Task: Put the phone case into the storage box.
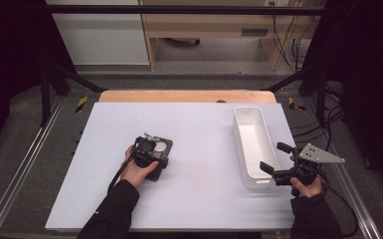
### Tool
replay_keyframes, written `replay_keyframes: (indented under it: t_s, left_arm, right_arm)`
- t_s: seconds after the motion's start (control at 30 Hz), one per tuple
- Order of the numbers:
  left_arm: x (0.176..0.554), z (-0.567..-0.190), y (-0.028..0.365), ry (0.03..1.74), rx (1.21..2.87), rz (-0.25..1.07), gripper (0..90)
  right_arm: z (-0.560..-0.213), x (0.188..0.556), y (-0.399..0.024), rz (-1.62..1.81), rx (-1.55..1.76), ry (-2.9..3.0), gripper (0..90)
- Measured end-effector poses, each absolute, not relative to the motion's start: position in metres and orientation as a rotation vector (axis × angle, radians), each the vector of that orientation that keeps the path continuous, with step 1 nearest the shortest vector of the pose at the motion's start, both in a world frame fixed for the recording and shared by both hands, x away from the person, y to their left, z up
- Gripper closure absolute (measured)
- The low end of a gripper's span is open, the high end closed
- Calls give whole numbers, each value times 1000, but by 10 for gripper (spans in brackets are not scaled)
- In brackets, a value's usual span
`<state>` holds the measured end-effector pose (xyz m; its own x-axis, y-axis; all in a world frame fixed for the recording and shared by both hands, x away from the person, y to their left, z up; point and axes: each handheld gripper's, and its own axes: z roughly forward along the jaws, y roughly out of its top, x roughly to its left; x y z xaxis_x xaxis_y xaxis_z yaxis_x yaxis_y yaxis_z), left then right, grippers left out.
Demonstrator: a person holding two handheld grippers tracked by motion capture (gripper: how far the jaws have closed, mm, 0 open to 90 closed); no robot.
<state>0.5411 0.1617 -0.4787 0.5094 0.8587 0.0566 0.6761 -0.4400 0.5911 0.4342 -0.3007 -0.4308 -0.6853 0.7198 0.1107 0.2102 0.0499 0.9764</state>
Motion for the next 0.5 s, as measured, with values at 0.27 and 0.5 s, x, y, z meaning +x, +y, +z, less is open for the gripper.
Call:
replay_keyframes:
  t_s: [0.27, 0.5]
  left_arm:
    - [541, -478, 161, 1271, 2245, 483, 60]
    - [540, -477, 160, 1274, 2245, 492, 78]
  right_arm:
    - [-431, 434, -300, 1672, 929, 1926, 4]
    - [-431, 434, -300, 1674, 929, 1925, 4]
